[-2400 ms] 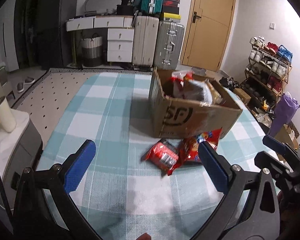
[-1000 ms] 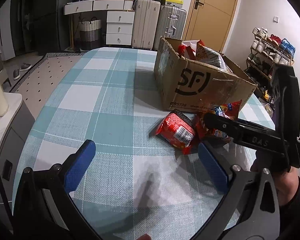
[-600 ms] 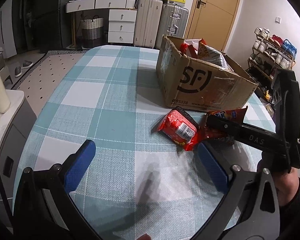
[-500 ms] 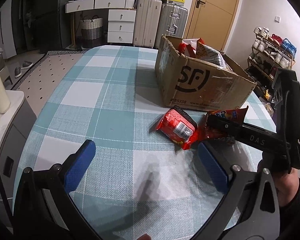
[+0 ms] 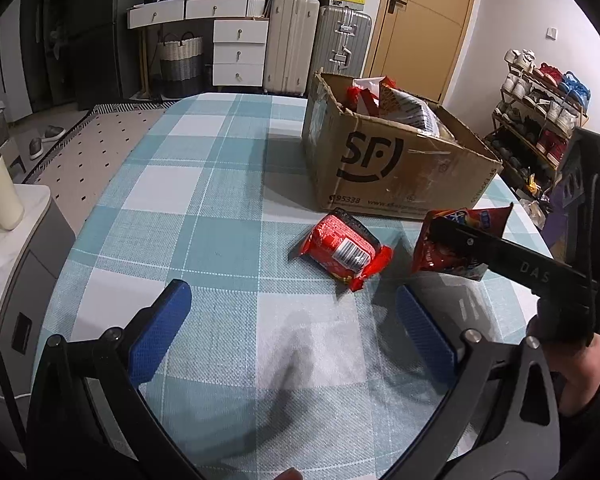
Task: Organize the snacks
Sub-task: 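Lower the right gripper onto the red-and-blue chip bag and close it, then grasp the red snack pack with the left gripper while the right gripper holds its bag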
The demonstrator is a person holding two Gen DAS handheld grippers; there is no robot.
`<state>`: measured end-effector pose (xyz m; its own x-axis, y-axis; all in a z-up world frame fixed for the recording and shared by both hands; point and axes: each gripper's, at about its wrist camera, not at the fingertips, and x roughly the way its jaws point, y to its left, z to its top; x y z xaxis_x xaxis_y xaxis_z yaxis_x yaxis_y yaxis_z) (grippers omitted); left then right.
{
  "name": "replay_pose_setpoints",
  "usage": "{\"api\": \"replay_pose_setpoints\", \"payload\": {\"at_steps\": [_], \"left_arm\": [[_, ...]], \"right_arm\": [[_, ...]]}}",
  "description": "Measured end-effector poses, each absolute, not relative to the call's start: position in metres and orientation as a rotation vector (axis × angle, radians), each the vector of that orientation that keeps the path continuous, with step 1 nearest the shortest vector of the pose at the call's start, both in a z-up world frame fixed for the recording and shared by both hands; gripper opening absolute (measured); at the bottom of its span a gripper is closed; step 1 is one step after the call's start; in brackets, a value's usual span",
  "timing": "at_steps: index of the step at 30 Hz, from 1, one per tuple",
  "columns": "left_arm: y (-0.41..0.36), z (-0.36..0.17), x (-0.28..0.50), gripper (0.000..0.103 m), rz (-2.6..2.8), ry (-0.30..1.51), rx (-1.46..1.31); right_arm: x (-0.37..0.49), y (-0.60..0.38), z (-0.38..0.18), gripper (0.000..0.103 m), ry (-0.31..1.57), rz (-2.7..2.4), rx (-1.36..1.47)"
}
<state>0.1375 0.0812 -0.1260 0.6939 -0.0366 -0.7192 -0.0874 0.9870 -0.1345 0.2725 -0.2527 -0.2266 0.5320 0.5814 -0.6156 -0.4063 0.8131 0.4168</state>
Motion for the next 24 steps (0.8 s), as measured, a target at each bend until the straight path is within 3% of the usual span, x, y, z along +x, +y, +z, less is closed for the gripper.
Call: {"api": "replay_pose_setpoints", "payload": {"at_steps": [24], "left_arm": [[0.056,-0.133,0.178,0.102,-0.022,0.887,-0.136]], "right_arm": [[0.208,-0.322,-0.214,0.041,0.769,0.519,0.235]]}}
